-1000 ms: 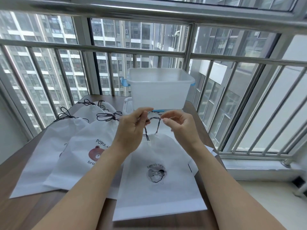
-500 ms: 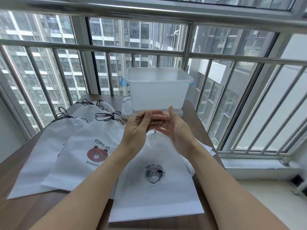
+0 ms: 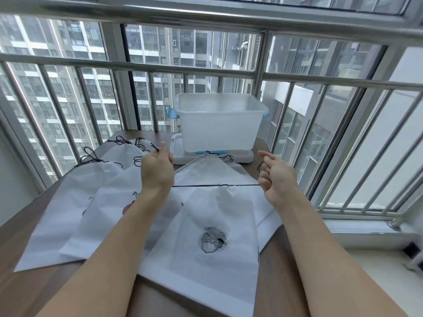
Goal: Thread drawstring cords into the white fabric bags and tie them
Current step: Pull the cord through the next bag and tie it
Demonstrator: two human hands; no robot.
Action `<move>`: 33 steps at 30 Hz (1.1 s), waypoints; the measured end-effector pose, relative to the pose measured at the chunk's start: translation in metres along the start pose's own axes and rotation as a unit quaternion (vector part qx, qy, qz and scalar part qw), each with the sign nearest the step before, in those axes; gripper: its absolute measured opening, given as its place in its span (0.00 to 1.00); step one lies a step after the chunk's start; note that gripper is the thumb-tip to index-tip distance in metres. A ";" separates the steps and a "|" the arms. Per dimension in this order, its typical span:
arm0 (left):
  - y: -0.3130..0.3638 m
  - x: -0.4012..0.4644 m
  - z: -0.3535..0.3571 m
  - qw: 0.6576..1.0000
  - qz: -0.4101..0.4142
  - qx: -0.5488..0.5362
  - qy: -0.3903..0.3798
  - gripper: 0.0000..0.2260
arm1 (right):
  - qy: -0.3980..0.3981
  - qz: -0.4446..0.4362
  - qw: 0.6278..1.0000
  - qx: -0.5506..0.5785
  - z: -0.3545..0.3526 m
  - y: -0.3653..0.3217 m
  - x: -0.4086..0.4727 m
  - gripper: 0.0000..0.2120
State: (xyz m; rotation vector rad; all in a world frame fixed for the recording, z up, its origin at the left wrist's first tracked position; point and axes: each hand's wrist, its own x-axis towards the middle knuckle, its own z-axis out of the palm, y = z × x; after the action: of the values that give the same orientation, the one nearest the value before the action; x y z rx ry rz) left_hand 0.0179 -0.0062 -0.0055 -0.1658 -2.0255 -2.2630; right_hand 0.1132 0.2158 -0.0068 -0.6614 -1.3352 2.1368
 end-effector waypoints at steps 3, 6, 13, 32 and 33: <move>-0.006 -0.005 0.001 0.975 0.101 0.194 -0.032 0.14 | -0.044 -0.119 0.973 -0.195 0.006 0.004 -0.007 0.10; -0.009 -0.018 0.003 0.936 0.153 0.290 -0.130 0.14 | -0.099 -0.200 0.894 -0.388 0.013 0.014 -0.011 0.05; -0.016 -0.017 0.002 0.827 0.219 0.477 -0.204 0.13 | -0.115 -0.253 0.832 -0.481 0.012 0.019 -0.012 0.06; -0.017 -0.021 0.017 0.937 0.162 0.179 -0.254 0.21 | -0.205 -0.211 0.793 -0.534 0.009 0.019 -0.014 0.29; -0.016 -0.021 0.016 0.939 0.167 0.169 -0.249 0.21 | -0.212 -0.206 0.804 -0.516 0.010 0.018 -0.015 0.29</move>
State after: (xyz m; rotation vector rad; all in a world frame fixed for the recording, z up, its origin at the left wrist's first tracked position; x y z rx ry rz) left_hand 0.0366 0.0117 -0.0224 -1.0546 -2.3467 -1.7529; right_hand 0.1144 0.1926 -0.0175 -0.1862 -2.6284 1.0892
